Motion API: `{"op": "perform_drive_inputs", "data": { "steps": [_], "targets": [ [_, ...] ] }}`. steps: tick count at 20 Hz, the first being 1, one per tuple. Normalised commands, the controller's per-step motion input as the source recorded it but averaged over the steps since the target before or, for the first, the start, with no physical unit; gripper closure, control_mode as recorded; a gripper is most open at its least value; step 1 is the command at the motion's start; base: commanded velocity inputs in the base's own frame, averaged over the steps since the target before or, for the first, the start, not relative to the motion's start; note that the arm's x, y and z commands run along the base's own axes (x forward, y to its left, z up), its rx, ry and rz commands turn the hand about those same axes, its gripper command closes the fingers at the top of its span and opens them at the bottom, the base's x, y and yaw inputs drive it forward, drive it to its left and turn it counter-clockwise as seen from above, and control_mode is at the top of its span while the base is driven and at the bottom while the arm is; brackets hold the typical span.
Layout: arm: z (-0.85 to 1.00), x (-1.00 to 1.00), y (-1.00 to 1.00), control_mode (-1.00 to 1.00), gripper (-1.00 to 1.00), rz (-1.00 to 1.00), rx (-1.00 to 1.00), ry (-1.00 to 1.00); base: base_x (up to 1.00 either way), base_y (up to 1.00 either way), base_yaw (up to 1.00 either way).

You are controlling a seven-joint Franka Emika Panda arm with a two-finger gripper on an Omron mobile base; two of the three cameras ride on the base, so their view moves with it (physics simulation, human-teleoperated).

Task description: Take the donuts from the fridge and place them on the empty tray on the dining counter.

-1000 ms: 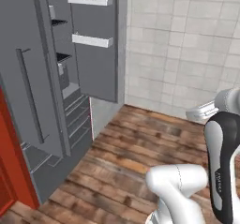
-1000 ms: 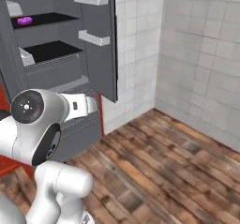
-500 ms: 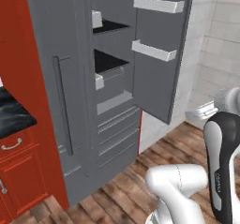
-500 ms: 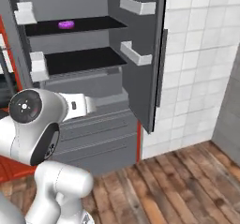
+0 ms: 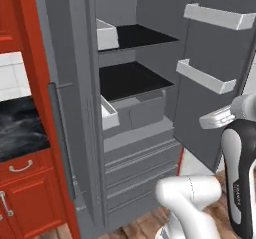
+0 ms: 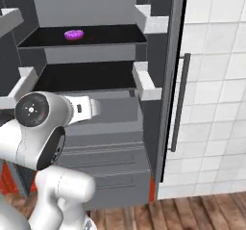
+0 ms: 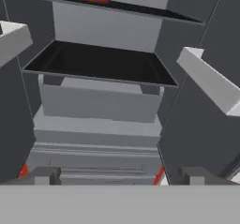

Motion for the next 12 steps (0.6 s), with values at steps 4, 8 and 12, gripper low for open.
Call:
{"op": "perform_drive_inputs", "data": {
  "steps": [4,8,12],
  "targets": [
    [0.0,0.0,0.0,1.0,-1.0,0.0,0.0,0.0,1.0,0.42,0.29],
    [0.0,0.0,0.0,1.0,-1.0,0.0,0.0,0.0,1.0,0.11,0.23],
    [0.0,0.0,0.0,1.0,-1.0,0.0,0.0,0.0,1.0,0.0,0.31]
  ]
}}
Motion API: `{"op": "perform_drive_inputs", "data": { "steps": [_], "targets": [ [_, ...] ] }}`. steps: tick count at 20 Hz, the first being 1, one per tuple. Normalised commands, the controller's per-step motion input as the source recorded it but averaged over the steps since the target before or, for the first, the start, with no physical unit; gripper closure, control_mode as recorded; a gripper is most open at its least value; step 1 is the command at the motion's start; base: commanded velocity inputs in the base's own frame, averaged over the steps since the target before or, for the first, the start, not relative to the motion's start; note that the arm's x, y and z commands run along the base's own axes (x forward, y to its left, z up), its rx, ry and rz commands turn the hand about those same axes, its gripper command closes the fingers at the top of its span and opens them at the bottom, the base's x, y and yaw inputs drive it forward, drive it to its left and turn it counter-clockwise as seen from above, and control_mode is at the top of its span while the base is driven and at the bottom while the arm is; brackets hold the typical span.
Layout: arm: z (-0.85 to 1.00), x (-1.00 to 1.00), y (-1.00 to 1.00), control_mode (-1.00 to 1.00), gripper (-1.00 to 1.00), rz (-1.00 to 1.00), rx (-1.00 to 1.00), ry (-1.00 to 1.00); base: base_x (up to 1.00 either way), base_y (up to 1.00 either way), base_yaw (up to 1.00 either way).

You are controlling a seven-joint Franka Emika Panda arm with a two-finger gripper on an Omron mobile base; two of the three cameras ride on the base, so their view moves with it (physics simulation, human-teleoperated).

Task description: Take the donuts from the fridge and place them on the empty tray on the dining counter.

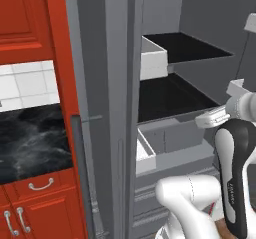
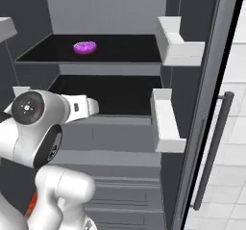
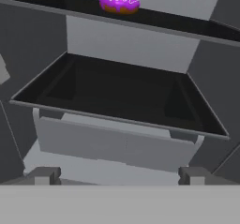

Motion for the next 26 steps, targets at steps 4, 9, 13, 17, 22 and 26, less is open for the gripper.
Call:
{"op": "perform_drive_inputs", "data": {
  "steps": [4,9,13,17,22,26],
  "targets": [
    [0.0,0.0,0.0,1.0,-1.0,0.0,0.0,0.0,1.0,0.02,0.48],
    [0.0,0.0,0.0,1.0,-1.0,0.0,0.0,0.0,1.0,0.0,0.52],
    [0.0,0.0,0.0,1.0,-1.0,0.0,0.0,0.0,1.0,0.11,0.36],
    [0.0,0.0,0.0,1.0,-1.0,0.0,0.0,0.0,0.42,0.19,0.08],
    [0.0,0.0,0.0,1.0,-1.0,0.0,0.0,0.0,0.0,0.1,0.0],
    [0.0,0.0,0.0,1.0,-1.0,0.0,0.0,0.0,0.25,0.05,0.04]
  ]
}}
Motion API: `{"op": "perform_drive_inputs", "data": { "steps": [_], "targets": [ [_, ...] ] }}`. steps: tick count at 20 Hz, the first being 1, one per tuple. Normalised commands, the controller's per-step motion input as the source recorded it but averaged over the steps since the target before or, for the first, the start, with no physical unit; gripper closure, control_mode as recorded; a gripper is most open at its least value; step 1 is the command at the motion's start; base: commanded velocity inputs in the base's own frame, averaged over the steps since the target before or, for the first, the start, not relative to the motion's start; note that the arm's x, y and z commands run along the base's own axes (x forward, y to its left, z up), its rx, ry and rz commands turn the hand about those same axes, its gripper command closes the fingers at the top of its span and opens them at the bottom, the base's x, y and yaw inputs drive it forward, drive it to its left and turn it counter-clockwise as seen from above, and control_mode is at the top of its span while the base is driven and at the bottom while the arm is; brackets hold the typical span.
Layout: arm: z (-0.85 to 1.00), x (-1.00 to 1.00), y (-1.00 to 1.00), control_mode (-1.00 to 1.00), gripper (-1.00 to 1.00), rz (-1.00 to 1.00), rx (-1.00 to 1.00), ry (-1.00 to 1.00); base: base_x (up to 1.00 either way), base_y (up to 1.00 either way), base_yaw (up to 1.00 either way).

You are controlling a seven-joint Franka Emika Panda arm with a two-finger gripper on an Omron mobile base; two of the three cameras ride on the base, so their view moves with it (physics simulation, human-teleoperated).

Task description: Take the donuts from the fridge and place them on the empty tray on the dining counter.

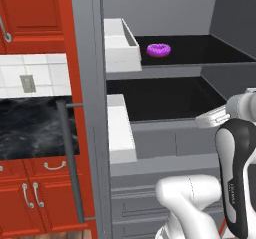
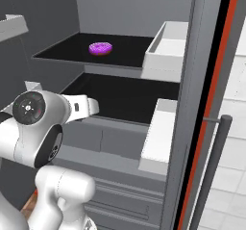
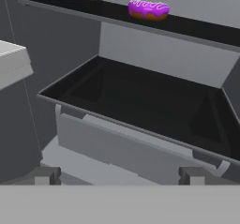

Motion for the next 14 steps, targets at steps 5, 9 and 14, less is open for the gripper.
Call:
{"op": "perform_drive_inputs", "data": {
  "steps": [5,9,14],
  "targets": [
    [0.0,0.0,0.0,1.0,-1.0,0.0,0.0,0.0,0.24,0.17,0.16],
    [0.0,0.0,0.0,1.0,-1.0,0.0,0.0,0.0,0.0,0.06,0.17],
    [0.0,0.0,0.0,-1.0,-1.0,0.0,0.0,0.0,0.0,0.07,0.09]
  ]
}}
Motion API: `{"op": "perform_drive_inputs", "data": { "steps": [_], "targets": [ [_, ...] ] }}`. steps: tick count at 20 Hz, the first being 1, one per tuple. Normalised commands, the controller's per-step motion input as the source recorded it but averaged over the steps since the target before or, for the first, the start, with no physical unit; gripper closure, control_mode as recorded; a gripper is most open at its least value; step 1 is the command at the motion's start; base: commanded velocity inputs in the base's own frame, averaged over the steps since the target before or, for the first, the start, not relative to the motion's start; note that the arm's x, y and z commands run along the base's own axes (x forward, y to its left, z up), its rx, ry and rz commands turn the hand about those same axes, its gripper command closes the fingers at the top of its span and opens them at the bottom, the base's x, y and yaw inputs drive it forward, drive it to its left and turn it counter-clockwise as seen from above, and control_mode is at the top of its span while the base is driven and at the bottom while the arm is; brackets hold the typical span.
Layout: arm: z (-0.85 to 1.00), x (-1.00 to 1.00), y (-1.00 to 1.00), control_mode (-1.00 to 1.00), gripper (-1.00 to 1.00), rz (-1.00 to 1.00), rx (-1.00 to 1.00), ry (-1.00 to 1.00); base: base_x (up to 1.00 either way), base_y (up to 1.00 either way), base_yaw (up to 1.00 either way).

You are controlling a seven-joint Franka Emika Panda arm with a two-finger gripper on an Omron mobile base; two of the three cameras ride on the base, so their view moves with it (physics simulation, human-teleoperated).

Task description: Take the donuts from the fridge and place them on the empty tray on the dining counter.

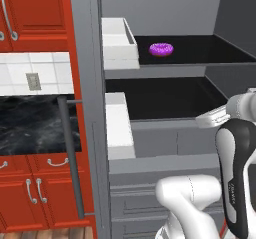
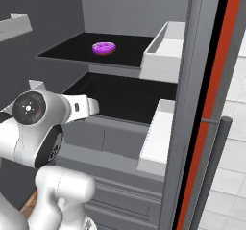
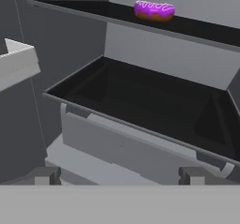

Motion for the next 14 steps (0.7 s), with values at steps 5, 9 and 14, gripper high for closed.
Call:
{"op": "perform_drive_inputs", "data": {
  "steps": [5,9,14],
  "targets": [
    [0.47,0.0,0.08,-1.0,-1.0,0.01,0.0,0.0,0.0,0.0,0.0],
    [0.88,0.09,0.16,-1.0,-1.0,-0.01,-0.02,0.04,0.0,0.0,0.0],
    [0.72,0.5,0.01,-1.0,-1.0,0.0,0.0,0.19,0.0,0.0,0.0]
  ]
}}
